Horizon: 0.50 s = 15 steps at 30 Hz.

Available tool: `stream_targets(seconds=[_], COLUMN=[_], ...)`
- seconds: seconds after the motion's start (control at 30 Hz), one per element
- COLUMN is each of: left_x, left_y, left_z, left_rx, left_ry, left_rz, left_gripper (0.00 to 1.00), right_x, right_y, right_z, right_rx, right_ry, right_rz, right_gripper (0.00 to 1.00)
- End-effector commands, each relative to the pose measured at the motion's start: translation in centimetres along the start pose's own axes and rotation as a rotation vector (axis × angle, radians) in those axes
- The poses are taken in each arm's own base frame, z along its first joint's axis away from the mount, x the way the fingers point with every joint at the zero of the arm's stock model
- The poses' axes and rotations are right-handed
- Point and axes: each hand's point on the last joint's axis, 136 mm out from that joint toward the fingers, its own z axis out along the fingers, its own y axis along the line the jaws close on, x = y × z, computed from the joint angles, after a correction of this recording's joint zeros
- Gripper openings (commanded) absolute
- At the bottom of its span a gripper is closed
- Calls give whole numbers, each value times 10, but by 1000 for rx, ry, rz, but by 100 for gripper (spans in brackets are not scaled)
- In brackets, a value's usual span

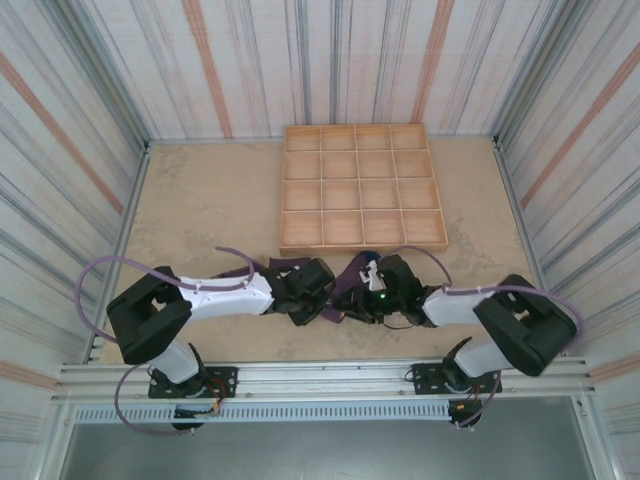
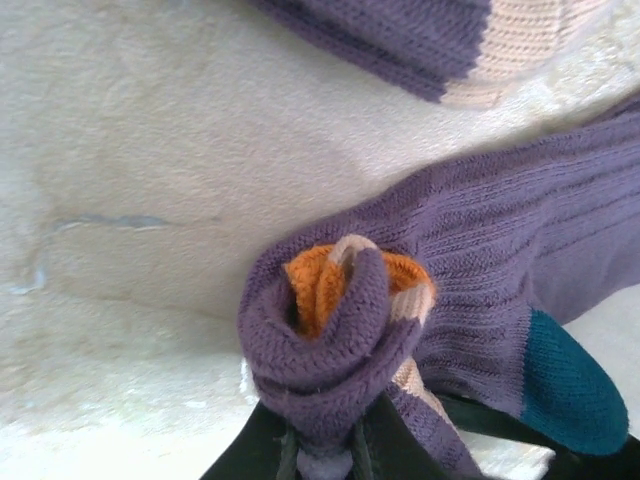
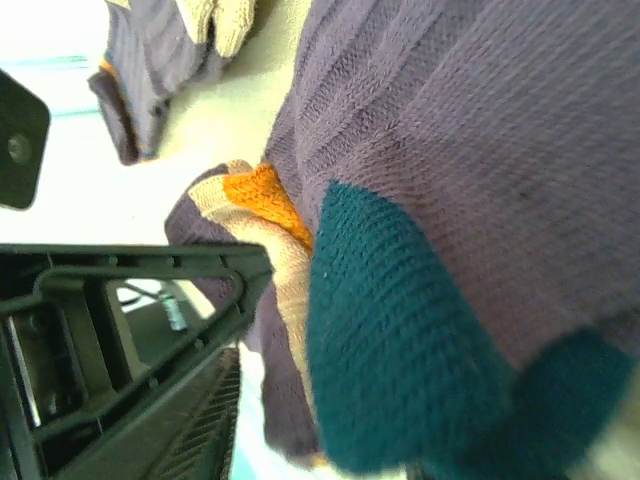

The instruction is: Roll the socks

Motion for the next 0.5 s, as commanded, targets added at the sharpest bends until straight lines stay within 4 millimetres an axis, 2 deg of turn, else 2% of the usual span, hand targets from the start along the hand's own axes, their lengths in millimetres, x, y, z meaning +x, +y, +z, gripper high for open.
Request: stream_targets(seconds=[0.0, 0.1, 0.27, 0.47], left_x=[0, 2, 3, 5], left_y=[54, 52, 51, 41], left_z=[0, -6, -13, -17], left_rx=[-230, -249, -260, -254], left_ry=[2, -5, -9, 0], left_rz=[52, 81, 104, 133], left_gripper=[0, 0, 0, 0], right_x=[3, 1, 6, 18], right_y=[-27, -12, 4, 21], right_z=[-18, -30, -41, -43], right_rx=[190, 197, 283, 320], right_ry=[-42, -94, -205, -301], right_rz=[-73, -205, -541, -862], right_gripper=[51, 57, 65, 64])
